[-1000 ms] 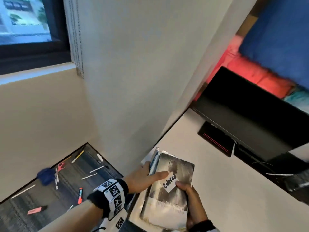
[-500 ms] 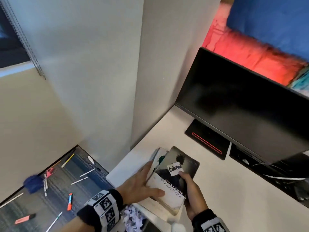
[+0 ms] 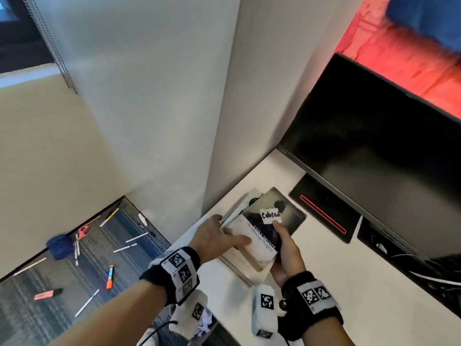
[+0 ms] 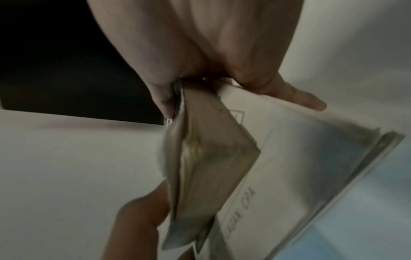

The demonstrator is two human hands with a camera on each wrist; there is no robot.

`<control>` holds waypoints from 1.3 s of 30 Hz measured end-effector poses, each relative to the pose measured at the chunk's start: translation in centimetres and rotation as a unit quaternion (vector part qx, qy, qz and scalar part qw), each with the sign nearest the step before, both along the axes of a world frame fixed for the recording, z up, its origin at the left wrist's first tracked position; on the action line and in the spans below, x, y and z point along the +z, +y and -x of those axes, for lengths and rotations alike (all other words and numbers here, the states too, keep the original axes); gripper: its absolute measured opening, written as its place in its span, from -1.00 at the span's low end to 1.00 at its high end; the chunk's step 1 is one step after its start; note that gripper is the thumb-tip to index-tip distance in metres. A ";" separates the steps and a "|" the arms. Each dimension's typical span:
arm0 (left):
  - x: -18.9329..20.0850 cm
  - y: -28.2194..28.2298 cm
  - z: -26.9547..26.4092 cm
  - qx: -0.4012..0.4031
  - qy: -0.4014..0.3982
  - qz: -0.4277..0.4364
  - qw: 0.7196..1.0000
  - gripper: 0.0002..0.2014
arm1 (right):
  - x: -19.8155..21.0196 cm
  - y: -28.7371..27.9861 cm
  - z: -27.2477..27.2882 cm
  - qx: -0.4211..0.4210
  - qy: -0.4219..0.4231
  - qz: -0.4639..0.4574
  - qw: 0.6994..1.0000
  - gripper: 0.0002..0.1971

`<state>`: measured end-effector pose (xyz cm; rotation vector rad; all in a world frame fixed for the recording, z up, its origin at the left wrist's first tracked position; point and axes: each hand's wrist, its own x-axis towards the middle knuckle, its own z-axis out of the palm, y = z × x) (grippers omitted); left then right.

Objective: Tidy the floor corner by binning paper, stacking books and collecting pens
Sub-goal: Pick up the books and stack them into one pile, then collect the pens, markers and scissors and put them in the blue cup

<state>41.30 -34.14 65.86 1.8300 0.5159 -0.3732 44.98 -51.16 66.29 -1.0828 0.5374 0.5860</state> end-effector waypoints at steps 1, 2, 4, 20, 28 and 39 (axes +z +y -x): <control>0.4 -0.2 -0.7 -0.014 -0.024 -0.088 0.996 -0.43 | -0.3 0.4 -1.3 -0.004 -0.002 0.009 1.000 -0.55; 0.8 -0.7 -1.3 -0.046 -0.044 -0.200 0.978 -0.46 | -0.5 0.8 -2.6 -0.008 -0.005 0.018 1.000 -0.54; 1.5 -2.0 -2.0 -0.110 -0.051 -0.352 0.928 -0.46 | -0.7 2.0 -5.2 -0.004 -0.012 0.034 0.999 -0.53; 0.9 6.8 3.8 -0.080 0.024 -0.208 0.975 -0.69 | 1.6 4.8 -5.2 -0.016 -0.437 0.443 0.783 -0.10; -5.6 17.5 15.9 -0.005 0.160 -0.175 0.972 -0.75 | 2.1 15.9 5.5 0.183 -0.666 0.315 0.651 -0.59; -12.7 34.0 31.2 0.171 0.235 -0.158 0.944 -0.74 | -10.1 34.7 13.3 0.687 -0.458 0.342 0.448 -0.85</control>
